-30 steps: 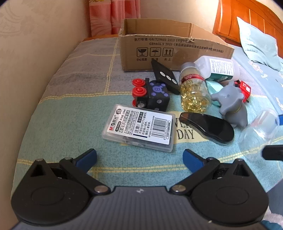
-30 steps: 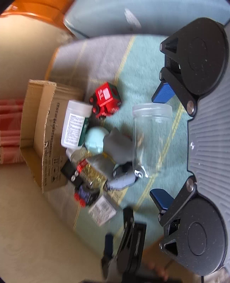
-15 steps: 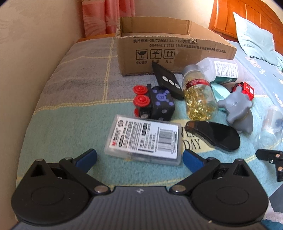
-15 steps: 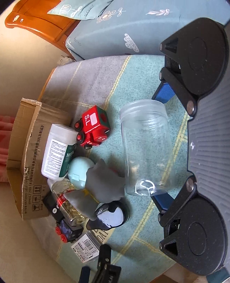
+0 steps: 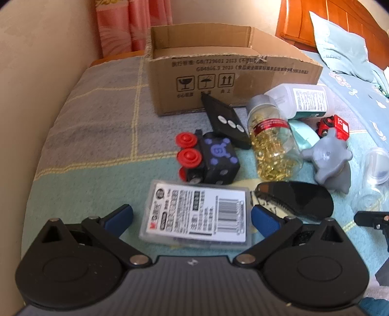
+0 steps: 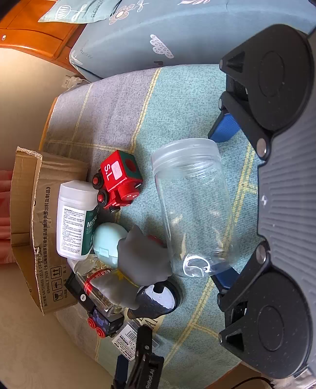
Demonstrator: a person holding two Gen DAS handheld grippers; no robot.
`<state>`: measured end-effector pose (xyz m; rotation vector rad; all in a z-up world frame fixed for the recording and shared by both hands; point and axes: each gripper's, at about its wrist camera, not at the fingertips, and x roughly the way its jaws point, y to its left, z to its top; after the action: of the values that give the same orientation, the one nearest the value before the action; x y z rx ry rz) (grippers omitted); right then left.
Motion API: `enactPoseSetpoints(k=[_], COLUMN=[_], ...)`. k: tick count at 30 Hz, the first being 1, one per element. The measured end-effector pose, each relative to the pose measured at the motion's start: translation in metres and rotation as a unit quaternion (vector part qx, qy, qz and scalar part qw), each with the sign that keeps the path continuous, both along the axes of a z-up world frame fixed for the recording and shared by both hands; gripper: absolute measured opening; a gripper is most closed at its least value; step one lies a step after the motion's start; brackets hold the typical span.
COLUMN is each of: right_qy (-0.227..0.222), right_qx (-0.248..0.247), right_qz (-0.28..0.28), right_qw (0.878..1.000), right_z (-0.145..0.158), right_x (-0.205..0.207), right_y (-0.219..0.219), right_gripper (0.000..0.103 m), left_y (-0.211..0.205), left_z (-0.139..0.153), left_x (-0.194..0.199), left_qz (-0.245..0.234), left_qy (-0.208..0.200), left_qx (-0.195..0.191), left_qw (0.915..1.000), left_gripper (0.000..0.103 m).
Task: Organize rigid objects
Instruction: 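Grasp the white barcode card pack with the left tool while the right tool grasps the clear jar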
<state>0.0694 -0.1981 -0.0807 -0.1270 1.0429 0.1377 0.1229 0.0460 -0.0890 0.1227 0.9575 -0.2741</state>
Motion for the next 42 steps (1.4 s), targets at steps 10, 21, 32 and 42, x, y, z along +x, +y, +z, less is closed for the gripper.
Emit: enactPoseSetpoints(k=[10,21,32,42], right_qy=[0.017,0.037,0.035,0.032], right_qx=[-0.004,-0.01,-0.011,-0.027], right_qz=[0.02,0.035,0.037,0.039], right_qw=[1.0,0.999,0.999,0.998], right_z=[0.001,0.002,0.002,0.005], right_x=[0.008,0.023,0.024,0.022], right_y=[0.001,0.007,0.007,0.012], right_gripper=[0.103,0.103,0.103,0.103], left_y=[-0.001,0.0,-0.002,-0.003], left_z=[-0.003,-0.001,0.004,0.005], left_x=[-0.004,-0.002,0.012,0.012], left_qz=[0.001,-0.004,-0.055,-0.048], left_qy=[-0.011,-0.002,0.027,0.03], left_qx=[-0.004,-0.001,0.008,0.009], left_qw=[0.9999,1.0,0.9981,0.9984], left_gripper=[0.103,0.103,0.097,0.09])
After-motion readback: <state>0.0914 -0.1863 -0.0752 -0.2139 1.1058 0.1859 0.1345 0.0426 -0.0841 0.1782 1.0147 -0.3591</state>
